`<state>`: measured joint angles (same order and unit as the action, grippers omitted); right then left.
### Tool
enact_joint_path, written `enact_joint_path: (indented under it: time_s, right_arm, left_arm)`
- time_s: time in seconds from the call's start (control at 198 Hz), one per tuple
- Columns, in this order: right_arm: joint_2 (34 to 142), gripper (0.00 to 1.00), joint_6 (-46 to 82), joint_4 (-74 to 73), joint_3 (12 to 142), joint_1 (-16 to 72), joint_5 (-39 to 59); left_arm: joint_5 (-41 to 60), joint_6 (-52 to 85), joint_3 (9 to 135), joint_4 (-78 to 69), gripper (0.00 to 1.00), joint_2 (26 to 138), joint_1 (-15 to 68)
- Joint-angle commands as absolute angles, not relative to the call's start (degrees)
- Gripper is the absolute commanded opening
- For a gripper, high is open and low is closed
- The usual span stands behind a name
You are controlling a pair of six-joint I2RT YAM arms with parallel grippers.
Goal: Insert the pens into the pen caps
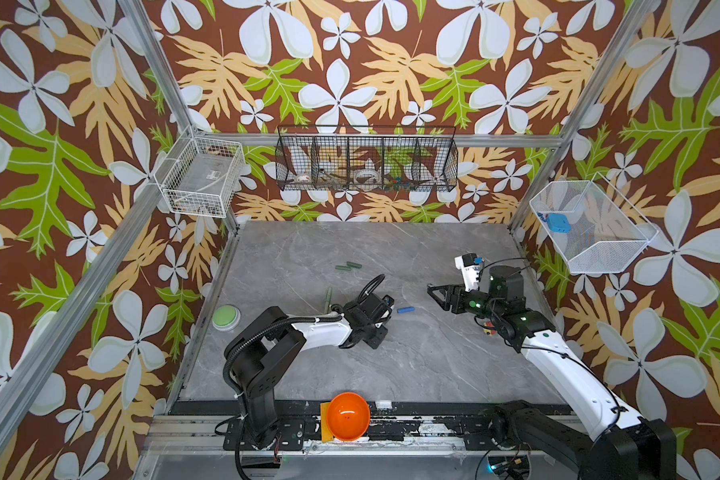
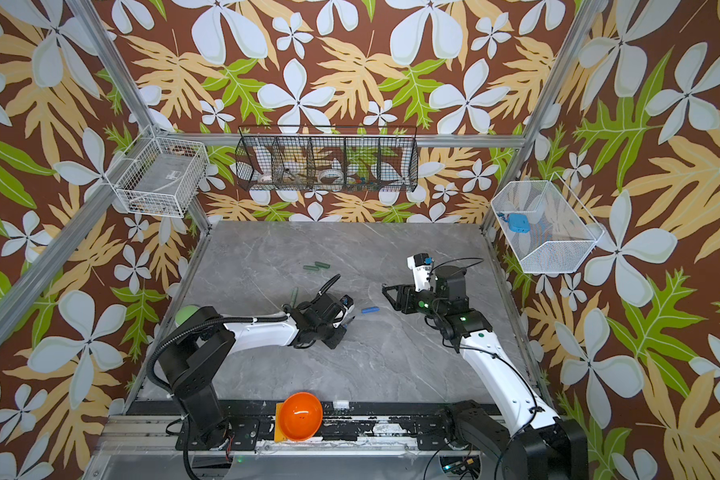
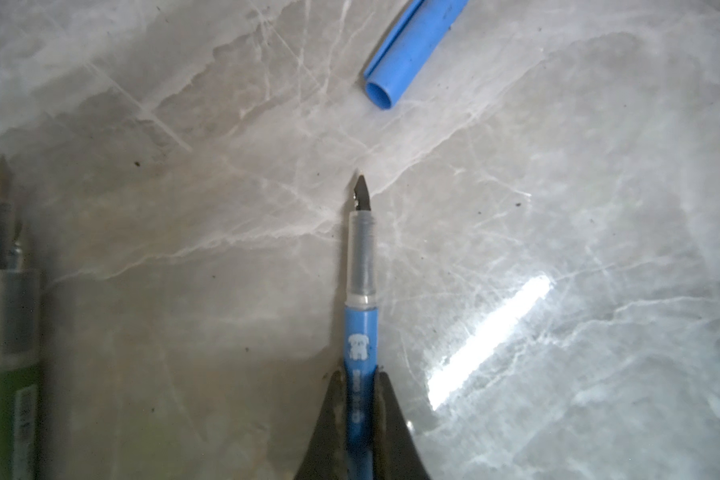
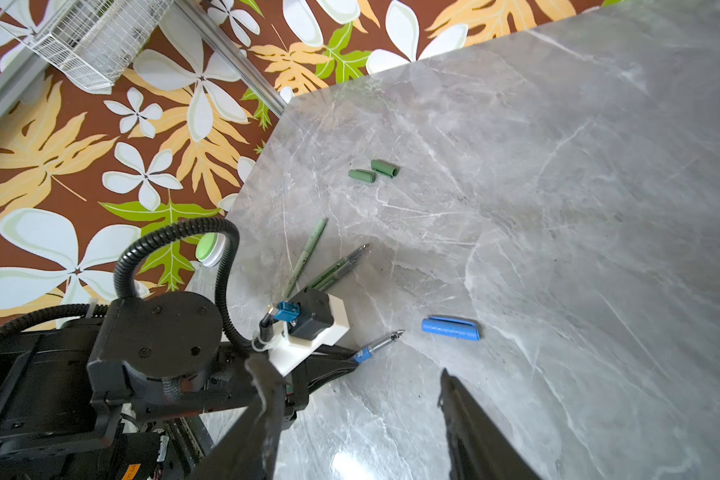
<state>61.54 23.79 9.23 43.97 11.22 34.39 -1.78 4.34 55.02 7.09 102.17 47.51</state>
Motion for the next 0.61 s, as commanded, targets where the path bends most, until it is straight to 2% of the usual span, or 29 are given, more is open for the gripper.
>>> enact_joint_path:
  time_s: [0.0,0.323,0.601]
  right_arm:
    - [62.0,0.60,27.7,10.2,41.7,11.8,33.8]
    - [63.9,0.61,44.2,-10.6,29.8,16.9,33.5]
    - [71.6,0.60,52.2,-27.6,25.4,18.3,33.5]
  left_arm:
    - [1.3,6.2,56.5,8.1,0.00,101.2,47.5]
    - [5.0,12.7,60.2,-0.1,0.00,100.1,46.9]
    - [8.1,14.4,59.6,-4.0,0.00,97.8,46.9]
